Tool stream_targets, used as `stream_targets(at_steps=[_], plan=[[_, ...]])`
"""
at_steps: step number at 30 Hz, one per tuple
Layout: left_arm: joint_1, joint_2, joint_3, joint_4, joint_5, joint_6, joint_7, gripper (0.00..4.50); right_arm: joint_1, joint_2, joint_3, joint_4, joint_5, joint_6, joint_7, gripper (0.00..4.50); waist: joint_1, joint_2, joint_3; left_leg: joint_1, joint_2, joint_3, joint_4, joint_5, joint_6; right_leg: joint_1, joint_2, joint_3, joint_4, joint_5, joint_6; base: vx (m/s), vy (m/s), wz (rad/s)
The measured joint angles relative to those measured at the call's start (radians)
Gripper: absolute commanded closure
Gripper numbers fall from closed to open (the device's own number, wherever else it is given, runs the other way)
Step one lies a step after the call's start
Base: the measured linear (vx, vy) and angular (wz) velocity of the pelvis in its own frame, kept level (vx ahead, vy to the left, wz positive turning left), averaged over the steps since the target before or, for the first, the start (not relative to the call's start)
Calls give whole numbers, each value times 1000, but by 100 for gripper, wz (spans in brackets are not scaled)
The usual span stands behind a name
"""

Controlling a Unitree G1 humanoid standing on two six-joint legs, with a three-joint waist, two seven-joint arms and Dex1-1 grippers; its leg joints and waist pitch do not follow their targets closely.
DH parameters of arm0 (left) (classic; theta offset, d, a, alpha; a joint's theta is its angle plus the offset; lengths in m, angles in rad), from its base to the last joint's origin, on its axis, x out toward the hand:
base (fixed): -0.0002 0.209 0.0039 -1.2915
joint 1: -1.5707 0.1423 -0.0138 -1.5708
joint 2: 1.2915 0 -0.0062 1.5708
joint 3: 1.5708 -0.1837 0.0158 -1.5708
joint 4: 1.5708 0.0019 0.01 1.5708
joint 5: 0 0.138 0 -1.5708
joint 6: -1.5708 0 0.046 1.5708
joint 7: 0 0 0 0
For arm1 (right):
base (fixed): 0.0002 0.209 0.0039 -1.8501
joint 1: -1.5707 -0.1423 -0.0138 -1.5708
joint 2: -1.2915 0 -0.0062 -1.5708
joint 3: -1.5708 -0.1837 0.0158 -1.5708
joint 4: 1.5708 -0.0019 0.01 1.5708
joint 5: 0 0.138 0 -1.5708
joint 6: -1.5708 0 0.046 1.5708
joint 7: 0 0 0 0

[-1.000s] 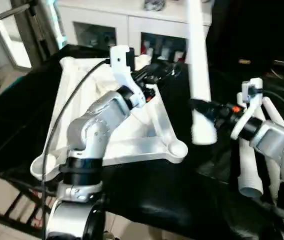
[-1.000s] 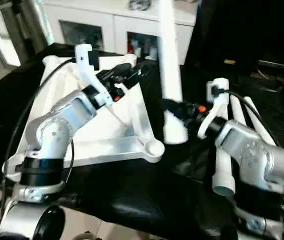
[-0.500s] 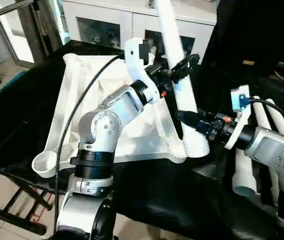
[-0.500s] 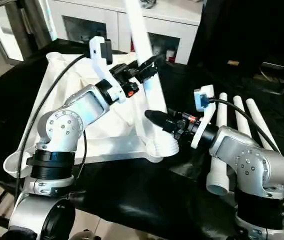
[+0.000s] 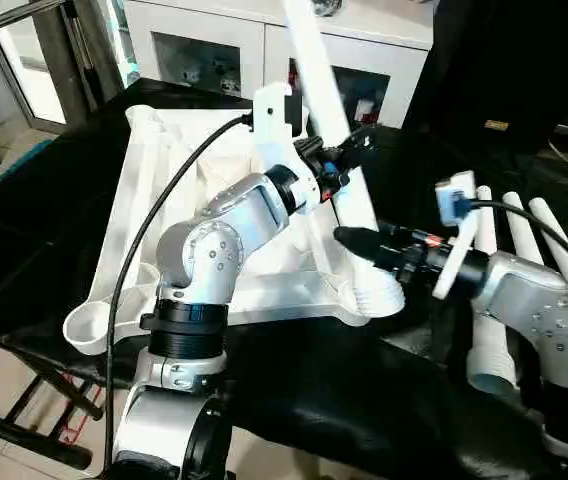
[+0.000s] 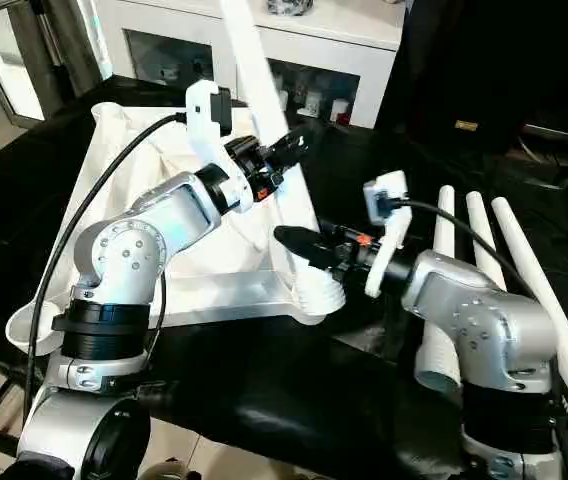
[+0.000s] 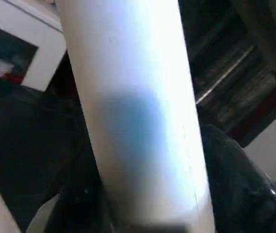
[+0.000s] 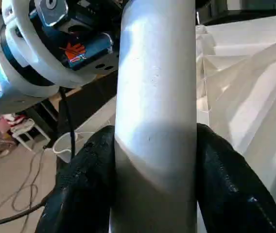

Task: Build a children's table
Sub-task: Pick table leg

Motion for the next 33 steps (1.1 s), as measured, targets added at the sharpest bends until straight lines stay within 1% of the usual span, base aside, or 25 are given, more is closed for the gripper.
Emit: stream_targets(at_steps=[4, 8, 16, 17, 18, 19, 21, 23, 24, 28, 31, 33], plan=[[1, -3, 0, 0, 2, 1, 55, 234, -1, 4, 31, 21, -28, -46, -10, 263, 0, -1, 0, 0, 0, 0, 0, 0, 0, 0, 0, 0, 0, 0, 0, 0, 0, 0], [1, -4, 0, -4, 0, 1, 76, 245, -1, 6, 47, 29, -35, -64, -22, 263, 0, -1, 1, 0, 0, 0, 0, 0, 0, 0, 0, 0, 0, 0, 0, 0, 0, 0], [3, -4, 0, -8, -4, -6, 78, 252, -9, 9, 55, 41, -38, -75, -24, 263, 0, -6, 3, 0, 0, 0, 0, 0, 0, 0, 0, 0, 0, 0, 0, 0, 0, 0], [3, -4, -1, -8, -4, -7, 74, 252, -9, 11, 52, 41, -33, -70, -24, 208, 0, -7, 4, 0, 0, 0, 0, 0, 0, 0, 0, 0, 0, 0, 0, 0, 0, 0], [5, -2, -5, -8, -4, -11, 59, 252, -9, 11, 49, 41, -27, -65, -23, 208, 0, -7, 4, 0, 0, 0, 0, 0, 0, 0, 0, 0, 0, 0, 0, 0, 0, 0], [10, 9, -18, -10, -3, -18, 27, 252, -9, 7, 48, 40, -21, -62, -20, 194, 0, -8, 4, 0, 0, 0, 0, 0, 0, 0, 0, 0, 0, 0, 0, 0, 0, 0], [27, 46, -59, -34, -4, -27, -65, 253, -9, -15, 47, 34, 6, -59, 6, 188, 1, -11, 6, 0, 0, 0, 0, 0, 0, -1, 0, 0, 0, 0, 0, 0, 0, 0], [27, 106, -89, -38, -24, -17, -171, 257, -6, -47, 47, 27, 30, -57, 54, 160, 1, -12, 6, 0, 1, 0, 0, 0, 0, -1, 0, 0, 0, 0, 0, 0, 0, 0], [27, 122, -98, -42, -34, -11, -207, 260, -3, -62, 46, 23, 43, -53, 76, 152, 0, -12, 6, 0, 1, 0, 0, 0, 0, -1, 0, 0, 0, 0, 0, 0, 0, 0], [26, 180, -110, -47, -72, 20, -332, 264, 13, -105, 52, 17, 77, -34, 154, 142, 0, -13, 6, 0, 1, 0, 0, 1, 0, -1, 0, 0, 1, 0, 0, 0, 0, 0], [19, 197, -103, -53, -128, 42, -423, 265, 29, -148, 80, -7, 89, -18, 202, 142, 1, -15, 7, 0, 1, 0, 0, 1, 0, -1, 0, 0, 2, 0, -1, 0, 0, 0], [-2, 195, -76, -52, -182, 46, -481, 265, 44, -171, 102, -19, 106, -15, 240, 142, 1, -16, 7, 0, 1, 0, 0, 2, -1, -1, 0, 0, 2, 1, -1, 0, 0, 0]])
